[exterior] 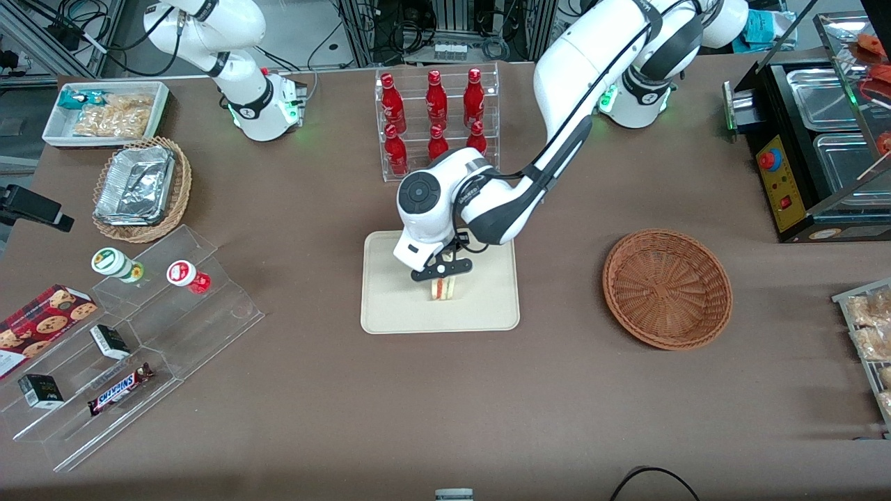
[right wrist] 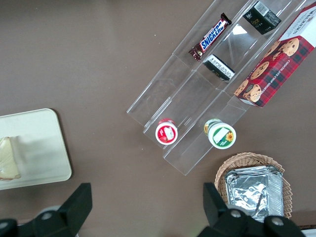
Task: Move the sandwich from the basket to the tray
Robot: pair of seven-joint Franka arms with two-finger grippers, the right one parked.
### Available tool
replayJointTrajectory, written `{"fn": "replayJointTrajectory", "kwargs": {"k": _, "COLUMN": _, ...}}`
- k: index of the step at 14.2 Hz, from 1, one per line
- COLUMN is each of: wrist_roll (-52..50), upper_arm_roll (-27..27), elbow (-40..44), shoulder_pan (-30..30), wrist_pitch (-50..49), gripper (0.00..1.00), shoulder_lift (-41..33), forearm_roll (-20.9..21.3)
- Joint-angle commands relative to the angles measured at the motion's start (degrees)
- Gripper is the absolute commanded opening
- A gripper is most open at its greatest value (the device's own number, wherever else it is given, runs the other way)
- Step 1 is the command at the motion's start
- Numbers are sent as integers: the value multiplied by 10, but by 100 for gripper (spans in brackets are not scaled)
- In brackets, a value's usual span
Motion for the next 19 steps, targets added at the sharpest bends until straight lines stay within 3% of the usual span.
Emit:
{"fn": "replayJointTrajectory", "kwargs": {"k": 1, "wrist_roll": -20, "upper_arm_roll": 7, "elbow": 43, "shoulder_pan": -16, "wrist_pitch": -14, "gripper": 4, "shoulder_lift": 33, "forearm_roll": 12}}
{"fn": "replayJointTrajectory", "kwargs": {"k": 5, "wrist_roll": -52, "upper_arm_roll": 7, "elbow": 41, "shoulder_pan": -18, "wrist_pitch": -2, "gripper": 10, "shoulder_lift": 37, "forearm_roll": 51}}
{"fn": "replayJointTrajectory", "kwargs": {"k": 6, "wrist_roll": -53, "upper_arm_roll": 7, "elbow": 39, "shoulder_pan": -18, "wrist_pitch": 3, "gripper": 27, "shoulder_lift": 37, "forearm_roll": 50}}
{"fn": "replayJointTrajectory", "kwargs": {"k": 7, "wrist_roll": -53, "upper_arm_roll": 7, "elbow": 38, "shoulder_pan": -18, "wrist_pitch": 4, "gripper": 87, "shoulder_lift": 37, "forearm_roll": 50}}
{"fn": "replayJointTrajectory", "kwargs": {"k": 8, "wrist_roll": -56, "upper_arm_roll": 7, "elbow": 37, "shoulder_pan": -18, "wrist_pitch": 4, "gripper": 100, "shoulder_lift": 33, "forearm_roll": 49}}
{"fn": "replayJointTrajectory", "kwargs": {"k": 14, "wrist_roll": -49, "upper_arm_roll": 7, "elbow": 25, "shoulder_pan": -9, "wrist_pitch": -22, "gripper": 100, "shoulder_lift": -41, "forearm_roll": 44}}
{"fn": "replayJointTrajectory", "kwargs": {"k": 19, "wrist_roll": -102, "upper_arm_roll": 6, "elbow": -62, "shoulder_pan": 68, "wrist_pitch": -74, "gripper": 100, "shoulder_lift": -133, "forearm_roll": 17}}
